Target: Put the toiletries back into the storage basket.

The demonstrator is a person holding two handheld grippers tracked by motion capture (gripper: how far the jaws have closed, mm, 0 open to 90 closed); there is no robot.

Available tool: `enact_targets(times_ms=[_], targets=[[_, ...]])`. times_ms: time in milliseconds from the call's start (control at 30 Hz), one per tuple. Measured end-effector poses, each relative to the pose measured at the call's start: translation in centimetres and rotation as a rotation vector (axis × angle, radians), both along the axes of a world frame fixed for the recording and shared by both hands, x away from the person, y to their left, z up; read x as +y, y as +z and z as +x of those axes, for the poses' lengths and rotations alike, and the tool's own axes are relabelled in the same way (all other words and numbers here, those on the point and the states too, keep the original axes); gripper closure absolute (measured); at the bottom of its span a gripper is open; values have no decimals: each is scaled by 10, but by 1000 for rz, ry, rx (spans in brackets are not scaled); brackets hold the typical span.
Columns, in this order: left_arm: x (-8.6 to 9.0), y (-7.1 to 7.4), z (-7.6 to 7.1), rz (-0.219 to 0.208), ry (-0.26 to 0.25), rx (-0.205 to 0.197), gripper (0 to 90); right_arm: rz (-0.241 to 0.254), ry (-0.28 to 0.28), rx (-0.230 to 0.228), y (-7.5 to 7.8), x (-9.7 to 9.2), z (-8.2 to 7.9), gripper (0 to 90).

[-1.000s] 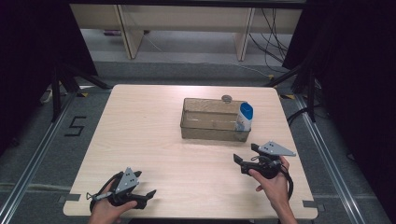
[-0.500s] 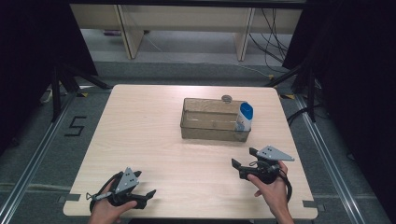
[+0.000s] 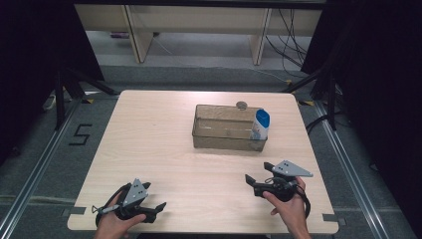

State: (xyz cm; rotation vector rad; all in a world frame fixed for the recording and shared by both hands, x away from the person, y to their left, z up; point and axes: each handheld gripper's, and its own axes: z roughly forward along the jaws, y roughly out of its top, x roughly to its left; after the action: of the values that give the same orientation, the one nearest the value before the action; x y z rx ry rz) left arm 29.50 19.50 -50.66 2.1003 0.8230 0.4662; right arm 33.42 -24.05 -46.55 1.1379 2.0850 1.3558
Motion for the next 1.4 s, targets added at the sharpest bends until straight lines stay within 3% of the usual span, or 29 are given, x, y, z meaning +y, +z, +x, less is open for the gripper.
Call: enact_targets(times_ms=[33,67,133,167,200,333,367,400,467,633,667,700,767,800,933,967,1000,1100,1167,1233,1267,1333,1400], targets=[[2,1,1,35,-9,-2,150,20,-5,32,0,2,-2,160],[2,0,2,28,-11,-2,150,25,-2,36,0,2,-3,160],[1,0,2,31,-16,2,150,-8,5,2,-1,-1,-1,160],[1,0,1,36,-14,1,150,22,-6,37,-1,0,-4,160],[1,0,1,37,-13,2,150,4,1,13,-1,-2,-3,160],[1,0,1,11,-7,2,150,7,-2,18,-1,-4,-6,159],[2,1,2,37,-14,2,150,-4,3,5,-1,-5,-5,160],[2,0,2,32,-10,-1,150,22,-9,45,-1,-3,-9,159],[2,1,1,30,-13,2,150,2,0,10,-2,-5,-8,159],[2,1,2,39,-16,4,150,1,5,14,-2,-6,-11,159],[2,0,2,29,-12,-3,150,26,-7,41,-2,-5,-13,160],[2,0,2,30,-12,-2,150,2,2,14,-2,-7,-12,160],[2,0,2,30,-10,-2,150,9,12,-6,-4,-7,-11,160],[2,1,2,39,-16,6,150,22,-13,11,-3,-6,-15,159],[2,0,1,34,-14,2,150,8,6,31,-4,-10,-18,160],[2,0,1,29,-12,0,150,31,-1,39,-5,-9,-20,160],[2,0,1,29,-12,0,150,0,4,27,-5,-11,-20,160],[2,0,1,31,-10,-1,150,16,-4,47,-6,-12,-23,160],[2,0,1,31,-13,1,150,-12,-5,21,-6,-15,-23,160],[2,1,2,40,-16,5,150,19,-17,37,-6,-15,-26,160],[2,0,2,35,-11,-2,150,2,-13,26,-6,-17,-26,160],[2,0,1,29,-10,2,150,-2,-18,49,-6,-19,-29,160],[1,0,1,18,-12,6,150,-14,-17,17,-8,-21,-29,160]])
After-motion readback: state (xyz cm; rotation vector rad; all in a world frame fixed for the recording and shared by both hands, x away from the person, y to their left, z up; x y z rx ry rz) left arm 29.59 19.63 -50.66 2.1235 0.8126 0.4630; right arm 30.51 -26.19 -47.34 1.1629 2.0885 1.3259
